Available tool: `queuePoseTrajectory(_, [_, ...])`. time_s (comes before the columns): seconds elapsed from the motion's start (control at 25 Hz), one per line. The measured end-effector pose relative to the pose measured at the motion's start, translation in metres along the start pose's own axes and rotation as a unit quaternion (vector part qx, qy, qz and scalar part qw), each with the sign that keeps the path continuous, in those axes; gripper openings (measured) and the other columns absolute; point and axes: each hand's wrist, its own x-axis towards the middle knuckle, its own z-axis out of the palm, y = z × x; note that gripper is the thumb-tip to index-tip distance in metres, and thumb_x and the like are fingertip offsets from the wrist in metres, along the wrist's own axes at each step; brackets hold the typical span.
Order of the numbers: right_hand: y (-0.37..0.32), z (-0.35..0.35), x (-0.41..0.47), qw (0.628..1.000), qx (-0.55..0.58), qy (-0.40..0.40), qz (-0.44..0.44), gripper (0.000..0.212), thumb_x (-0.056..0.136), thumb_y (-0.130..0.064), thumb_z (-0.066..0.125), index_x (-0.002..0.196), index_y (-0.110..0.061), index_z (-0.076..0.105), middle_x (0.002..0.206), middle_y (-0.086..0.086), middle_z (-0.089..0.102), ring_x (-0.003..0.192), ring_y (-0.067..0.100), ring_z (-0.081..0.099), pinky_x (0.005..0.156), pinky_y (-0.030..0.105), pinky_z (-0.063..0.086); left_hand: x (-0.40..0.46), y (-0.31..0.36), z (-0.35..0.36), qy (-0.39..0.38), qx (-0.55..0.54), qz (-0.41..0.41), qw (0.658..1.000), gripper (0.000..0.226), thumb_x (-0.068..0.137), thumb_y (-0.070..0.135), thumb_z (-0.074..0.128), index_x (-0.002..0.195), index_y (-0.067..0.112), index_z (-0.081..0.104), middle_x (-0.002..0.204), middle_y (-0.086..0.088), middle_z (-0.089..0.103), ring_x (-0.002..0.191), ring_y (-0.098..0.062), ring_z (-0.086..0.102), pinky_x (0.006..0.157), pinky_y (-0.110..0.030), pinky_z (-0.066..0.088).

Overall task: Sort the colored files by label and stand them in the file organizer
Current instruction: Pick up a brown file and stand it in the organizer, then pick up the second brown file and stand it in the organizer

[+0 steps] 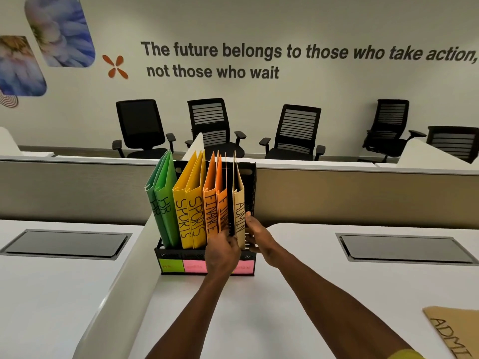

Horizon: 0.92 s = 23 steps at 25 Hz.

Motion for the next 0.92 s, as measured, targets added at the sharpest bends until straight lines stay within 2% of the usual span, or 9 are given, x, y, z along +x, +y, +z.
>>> queuePoseTrajectory(0.08, [0.008,-0.006,-0.014,1.000,0.012,0.014,-0.001,0.060,0.094,-0.067,0.034,0.144,-0.033,0.042,0.134,-0.002,0.056,0.115,0.018,0.057,0.090,0.037,0.048,-0.012,0.002,0.004,0.006,-0.008,-0.023,1.000,0.027,0.094,0.021,0.057,0.118,0.014,0.068,0.104,-0.005,0.073,0.087,-0.022,0.069,0.067,-0.029,0.056])
queuePoseTrajectory(0.28, [0.038,-0.028,-0.049,0.998,0.022,0.050,0.020,0.075,0.088,-0.071,0.036,0.151,-0.030,0.034,0.152,0.007,0.042,0.133,0.032,0.047,0.107,0.053,0.040,-0.047,0.009,0.027,-0.015,-0.036,-0.027,0.999,0.030,0.094,0.022,0.056,0.122,0.012,0.066,0.116,-0.010,0.071,0.105,-0.028,0.067,0.081,-0.036,0.059])
queuePoseTrajectory(0.4, [0.059,-0.041,-0.076,0.996,0.036,0.069,0.038,0.091,0.074,-0.078,0.040,0.150,-0.028,0.035,0.151,0.008,0.043,0.129,0.032,0.051,0.104,0.051,0.043,-0.063,0.015,0.037,-0.028,-0.036,-0.018,0.999,0.035,0.092,0.028,0.064,0.123,0.013,0.065,0.114,-0.008,0.072,0.102,-0.024,0.069,0.080,-0.033,0.057])
queuePoseTrajectory(0.56, [0.098,-0.064,-0.111,0.992,0.037,0.101,0.073,0.091,0.074,-0.079,0.041,0.149,-0.028,0.038,0.149,0.008,0.045,0.127,0.031,0.053,0.104,0.051,0.044,-0.098,0.027,0.061,-0.086,-0.053,0.001,0.995,0.038,0.090,0.029,0.068,0.126,0.014,0.065,0.109,-0.004,0.074,0.093,-0.015,0.071,0.076,-0.022,0.052])
queuePoseTrajectory(0.68, [0.118,-0.085,-0.133,0.988,0.036,0.130,0.077,0.083,0.081,-0.080,0.044,0.147,-0.030,0.040,0.147,0.006,0.048,0.122,0.028,0.056,0.102,0.049,0.046,-0.125,0.037,0.086,-0.138,-0.065,0.013,0.988,0.041,0.090,0.030,0.069,0.128,0.015,0.063,0.110,-0.003,0.074,0.094,-0.014,0.069,0.080,-0.021,0.052])
queuePoseTrajectory(0.8, [0.133,-0.108,-0.159,0.985,0.023,0.160,0.064,0.071,0.081,-0.080,0.046,0.139,-0.038,0.046,0.142,-0.002,0.052,0.115,0.021,0.059,0.100,0.046,0.048,-0.149,0.048,0.111,-0.171,-0.051,0.034,0.983,0.045,0.090,0.033,0.068,0.132,0.017,0.059,0.115,-0.001,0.071,0.106,-0.017,0.065,0.091,-0.029,0.052])
queuePoseTrajectory(0.92, [0.156,-0.136,-0.186,0.973,-0.047,0.219,0.057,0.082,0.072,-0.086,0.050,0.139,-0.040,0.046,0.138,-0.003,0.055,0.119,0.016,0.056,0.106,0.041,0.045,-0.177,0.059,0.132,-0.212,-0.003,0.072,0.975,0.053,0.093,0.037,0.062,0.142,0.019,0.050,0.136,0.002,0.058,0.131,-0.018,0.049,0.106,-0.028,0.037])
